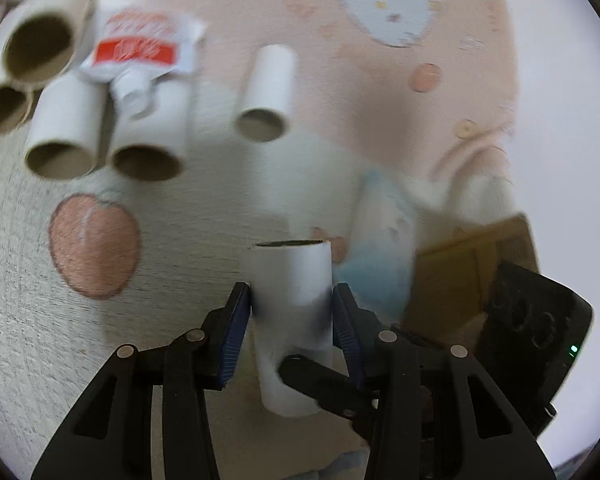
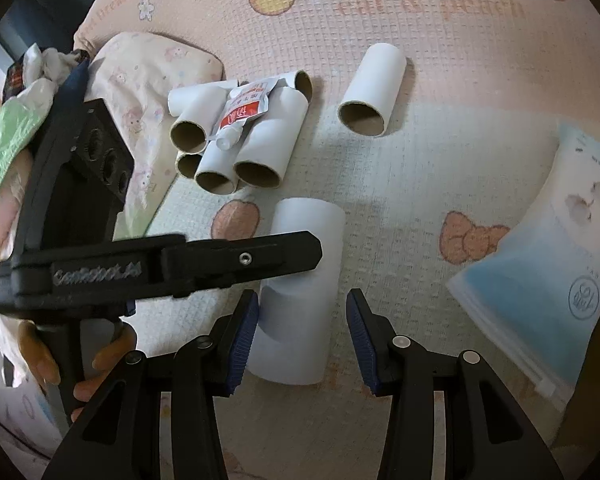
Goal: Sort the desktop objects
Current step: 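Carry the held tube with both tools toward the cardboard box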
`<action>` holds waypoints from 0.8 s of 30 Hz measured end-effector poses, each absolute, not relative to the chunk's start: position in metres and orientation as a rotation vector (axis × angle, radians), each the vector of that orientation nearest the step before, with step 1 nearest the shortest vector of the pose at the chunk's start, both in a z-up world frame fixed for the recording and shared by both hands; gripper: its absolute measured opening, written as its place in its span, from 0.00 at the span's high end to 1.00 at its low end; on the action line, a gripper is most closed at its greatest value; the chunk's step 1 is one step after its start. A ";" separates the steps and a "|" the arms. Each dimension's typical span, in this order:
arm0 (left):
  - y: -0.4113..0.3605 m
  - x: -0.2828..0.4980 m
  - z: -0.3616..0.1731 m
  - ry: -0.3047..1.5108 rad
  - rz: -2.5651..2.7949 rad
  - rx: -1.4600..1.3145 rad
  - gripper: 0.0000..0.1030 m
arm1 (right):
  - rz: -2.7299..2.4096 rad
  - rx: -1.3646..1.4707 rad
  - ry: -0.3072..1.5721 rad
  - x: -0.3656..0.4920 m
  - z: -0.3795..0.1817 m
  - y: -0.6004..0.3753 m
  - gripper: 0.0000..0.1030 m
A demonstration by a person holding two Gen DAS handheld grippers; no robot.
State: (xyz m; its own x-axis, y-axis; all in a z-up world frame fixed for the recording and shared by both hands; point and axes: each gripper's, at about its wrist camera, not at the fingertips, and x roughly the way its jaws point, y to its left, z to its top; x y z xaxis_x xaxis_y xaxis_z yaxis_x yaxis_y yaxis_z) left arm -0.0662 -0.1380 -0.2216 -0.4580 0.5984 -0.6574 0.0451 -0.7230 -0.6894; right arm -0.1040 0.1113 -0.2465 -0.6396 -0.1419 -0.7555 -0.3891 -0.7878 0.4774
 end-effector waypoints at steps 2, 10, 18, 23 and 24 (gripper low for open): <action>-0.131 -0.061 -0.208 -0.862 2.264 -1.347 0.55 | 2.554 -1.234 0.961 -0.099 -0.243 0.109 0.59; -0.122 -0.042 -0.171 -0.757 2.239 -1.262 0.55 | 2.627 -1.081 0.902 -0.068 -0.212 0.100 0.59; -0.087 -0.038 -0.117 -0.475 2.271 -1.185 0.55 | 2.630 -1.062 0.732 -0.048 -0.171 0.099 0.59; -0.069 -0.045 -0.076 -0.370 2.274 -1.097 0.55 | 2.619 -1.001 0.619 -0.034 -0.136 0.101 0.59; -0.065 -0.047 -0.067 -0.353 2.273 -1.075 0.55 | 2.614 -0.979 0.613 -0.029 -0.126 0.105 0.59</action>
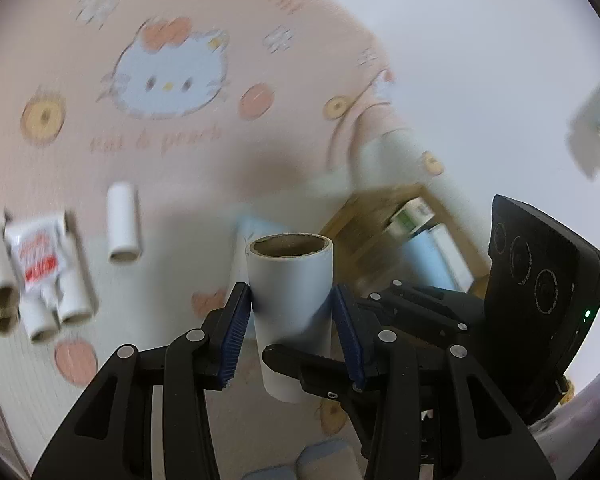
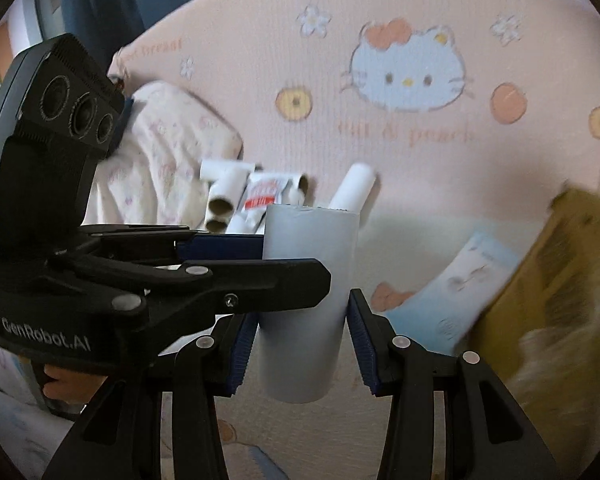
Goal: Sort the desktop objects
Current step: 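Carry the held tube with both tools toward the cardboard box, then lower the tube into the box beside the other tubes and open both tools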
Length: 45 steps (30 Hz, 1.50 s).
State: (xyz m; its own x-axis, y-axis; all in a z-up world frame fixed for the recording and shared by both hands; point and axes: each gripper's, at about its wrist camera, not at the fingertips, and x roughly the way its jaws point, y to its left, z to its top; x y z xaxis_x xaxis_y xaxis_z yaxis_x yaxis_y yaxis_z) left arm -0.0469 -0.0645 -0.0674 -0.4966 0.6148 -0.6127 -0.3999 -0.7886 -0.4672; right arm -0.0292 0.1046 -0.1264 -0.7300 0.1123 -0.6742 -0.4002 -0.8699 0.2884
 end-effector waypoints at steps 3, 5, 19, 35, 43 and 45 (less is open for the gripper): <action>-0.051 -0.055 -0.052 -0.314 2.260 -1.059 0.55 | 2.606 -0.929 0.540 -0.019 -0.105 0.109 0.59; -0.039 -0.063 -0.044 -0.292 2.247 -1.052 0.55 | 2.587 -0.916 0.537 -0.017 -0.095 0.115 0.59; 0.058 -0.092 0.003 -0.051 2.134 -0.937 0.55 | 2.406 -0.821 0.495 0.029 -0.046 0.173 0.59; 0.129 -0.119 -0.031 -0.052 1.944 -1.175 0.55 | 2.260 -0.963 0.578 0.078 -0.071 0.228 0.59; 0.155 -0.124 -0.046 0.106 1.904 -1.301 0.55 | 2.152 -0.965 0.757 0.095 -0.090 0.249 0.59; 0.158 -0.121 -0.050 0.142 1.890 -1.307 0.55 | 2.155 -0.974 0.789 0.097 -0.095 0.249 0.60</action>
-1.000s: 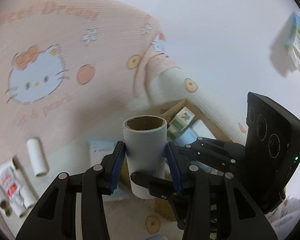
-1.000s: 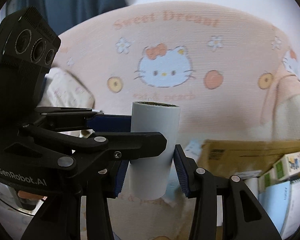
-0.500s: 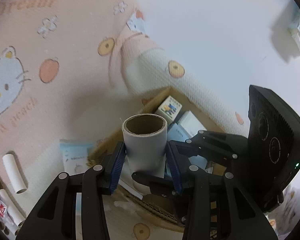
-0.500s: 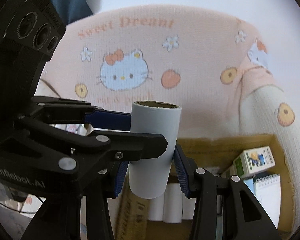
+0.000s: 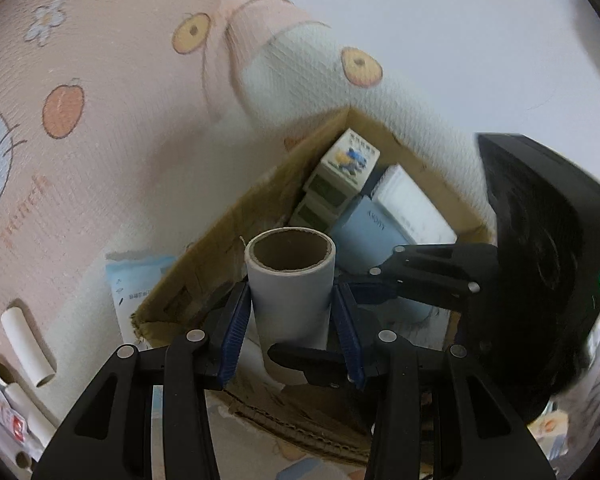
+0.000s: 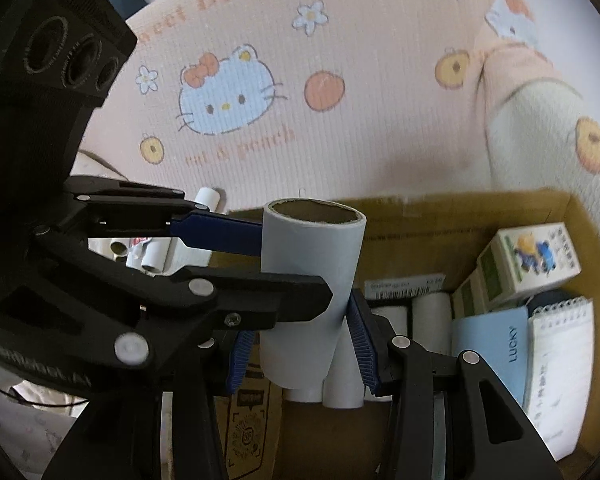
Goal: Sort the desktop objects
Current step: 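Lower the tube into the box beside the other tubes and open both tools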
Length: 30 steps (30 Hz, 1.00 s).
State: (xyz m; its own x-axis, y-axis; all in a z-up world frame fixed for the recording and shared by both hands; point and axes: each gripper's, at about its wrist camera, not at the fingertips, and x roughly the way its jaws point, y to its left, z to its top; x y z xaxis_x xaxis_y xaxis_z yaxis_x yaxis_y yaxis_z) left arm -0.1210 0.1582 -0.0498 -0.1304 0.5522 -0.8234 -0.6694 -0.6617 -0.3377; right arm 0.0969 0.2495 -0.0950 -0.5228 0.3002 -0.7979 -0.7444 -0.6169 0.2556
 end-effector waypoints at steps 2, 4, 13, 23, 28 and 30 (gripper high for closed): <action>0.160 -0.120 -0.053 0.150 1.874 -1.323 0.55 | 2.155 -0.980 0.885 0.100 -0.104 0.255 0.60; 0.160 -0.122 -0.057 0.135 1.864 -1.346 0.55 | 2.150 -0.975 0.983 0.105 -0.114 0.260 0.60; 0.161 -0.137 -0.071 0.097 1.845 -1.421 0.55 | 2.142 -0.997 1.083 0.109 -0.130 0.263 0.60; 0.165 -0.131 -0.075 0.222 1.854 -1.393 0.56 | 2.112 -1.147 1.066 0.095 -0.141 0.272 0.60; 0.155 -0.141 -0.071 0.203 1.917 -1.375 0.64 | 2.102 -1.207 1.051 0.090 -0.147 0.276 0.60; 0.152 -0.145 -0.073 0.175 1.910 -1.386 0.87 | 2.068 -1.260 1.082 0.089 -0.155 0.278 0.60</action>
State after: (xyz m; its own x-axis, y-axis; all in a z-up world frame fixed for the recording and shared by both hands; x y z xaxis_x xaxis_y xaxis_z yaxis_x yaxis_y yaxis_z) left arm -0.1446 0.1520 -0.0726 -0.1259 0.4909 -0.8621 -0.6394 -0.7046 -0.3078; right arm 0.0885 0.2781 -0.1553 -0.4582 0.0015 -0.8889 -0.7312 -0.5692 0.3759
